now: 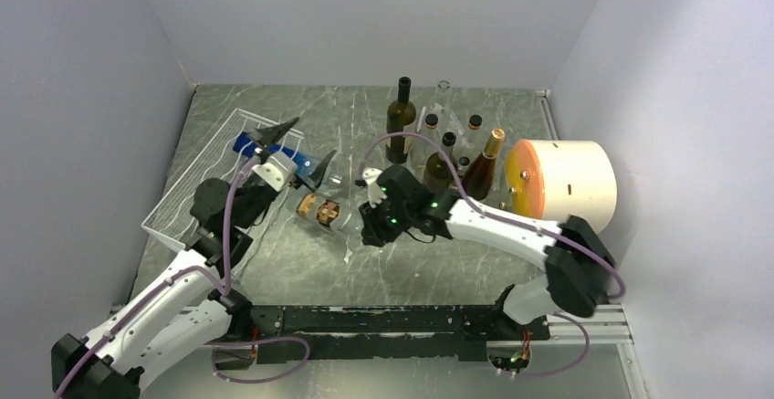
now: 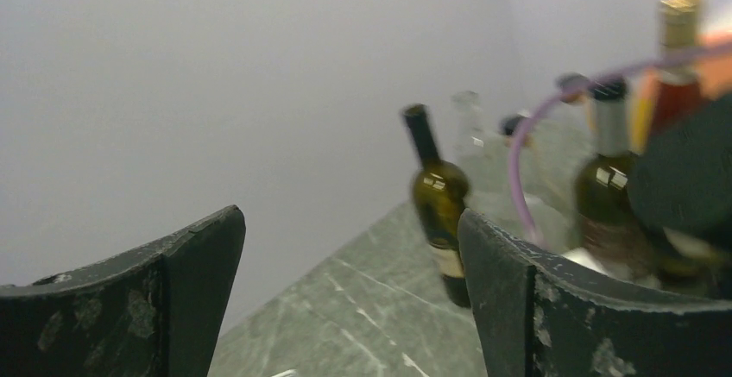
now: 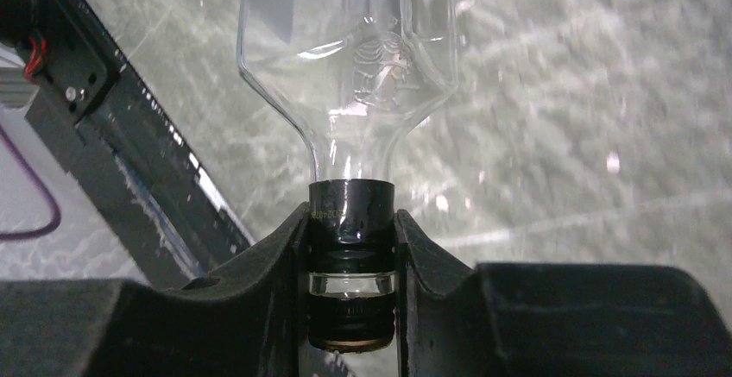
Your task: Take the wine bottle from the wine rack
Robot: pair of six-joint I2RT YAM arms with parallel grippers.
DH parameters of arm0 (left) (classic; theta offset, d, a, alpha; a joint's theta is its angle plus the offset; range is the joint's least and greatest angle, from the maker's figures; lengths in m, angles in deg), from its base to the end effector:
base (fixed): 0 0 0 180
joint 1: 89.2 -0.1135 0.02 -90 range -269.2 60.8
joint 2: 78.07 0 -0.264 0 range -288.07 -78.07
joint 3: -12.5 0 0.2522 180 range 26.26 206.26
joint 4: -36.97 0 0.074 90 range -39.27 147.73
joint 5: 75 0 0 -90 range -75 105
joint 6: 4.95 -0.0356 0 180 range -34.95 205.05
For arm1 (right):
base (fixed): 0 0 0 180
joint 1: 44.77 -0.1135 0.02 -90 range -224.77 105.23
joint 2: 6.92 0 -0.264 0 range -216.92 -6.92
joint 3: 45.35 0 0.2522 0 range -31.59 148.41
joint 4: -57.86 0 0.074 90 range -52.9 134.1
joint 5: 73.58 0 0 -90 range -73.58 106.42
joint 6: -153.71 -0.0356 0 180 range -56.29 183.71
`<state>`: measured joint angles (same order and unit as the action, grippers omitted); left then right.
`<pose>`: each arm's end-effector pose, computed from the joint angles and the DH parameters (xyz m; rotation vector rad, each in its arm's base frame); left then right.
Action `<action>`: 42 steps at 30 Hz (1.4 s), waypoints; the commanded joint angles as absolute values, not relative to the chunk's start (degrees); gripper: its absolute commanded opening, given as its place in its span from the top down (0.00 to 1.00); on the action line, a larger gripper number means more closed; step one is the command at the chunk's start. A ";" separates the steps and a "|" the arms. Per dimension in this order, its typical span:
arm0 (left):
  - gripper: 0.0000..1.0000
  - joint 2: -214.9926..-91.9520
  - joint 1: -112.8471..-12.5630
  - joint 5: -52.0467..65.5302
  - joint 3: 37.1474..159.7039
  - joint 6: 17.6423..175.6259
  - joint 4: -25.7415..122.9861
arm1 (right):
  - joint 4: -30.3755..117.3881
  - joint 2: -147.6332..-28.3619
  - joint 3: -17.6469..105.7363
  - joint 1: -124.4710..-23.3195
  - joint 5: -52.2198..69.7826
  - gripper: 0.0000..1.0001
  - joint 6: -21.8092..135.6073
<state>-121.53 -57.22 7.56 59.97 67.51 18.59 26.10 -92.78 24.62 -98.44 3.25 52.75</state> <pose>0.1511 -0.0998 0.3544 0.5998 1.0262 -0.2984 0.1811 0.2599 0.2275 -1.0255 2.3125 0.7699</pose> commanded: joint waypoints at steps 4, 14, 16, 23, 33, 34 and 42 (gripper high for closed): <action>0.05 -127.65 -53.21 -23.38 67.36 58.39 37.13 | 16.76 -76.40 22.43 -97.55 2.31 1.00 47.50; 0.01 -140.48 -48.23 -40.71 72.97 56.40 52.51 | 8.04 -65.20 23.52 -97.44 8.36 1.00 46.03; 0.02 -143.31 -48.25 -44.24 74.51 57.43 54.20 | 7.63 -65.36 23.93 -97.42 9.16 1.00 46.05; 0.00 -147.47 -46.54 -38.23 73.49 55.32 55.42 | 7.14 -63.30 24.14 -97.42 10.77 1.00 45.93; 0.05 -156.99 -43.32 -35.66 74.48 54.84 52.73 | 6.92 -62.28 25.54 -97.41 9.28 1.00 46.82; 0.07 -158.05 -43.13 -35.74 75.06 54.53 53.04 | 7.19 -62.08 25.43 -97.43 9.12 1.00 46.83; 0.53 -159.70 -43.06 -31.79 76.42 55.27 51.76 | 10.12 -60.02 25.26 -97.43 11.91 1.00 44.52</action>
<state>-159.76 -43.27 -35.67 74.96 53.98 53.91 1.47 -63.23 22.08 -97.39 10.60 46.85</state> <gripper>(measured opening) 0.666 0.345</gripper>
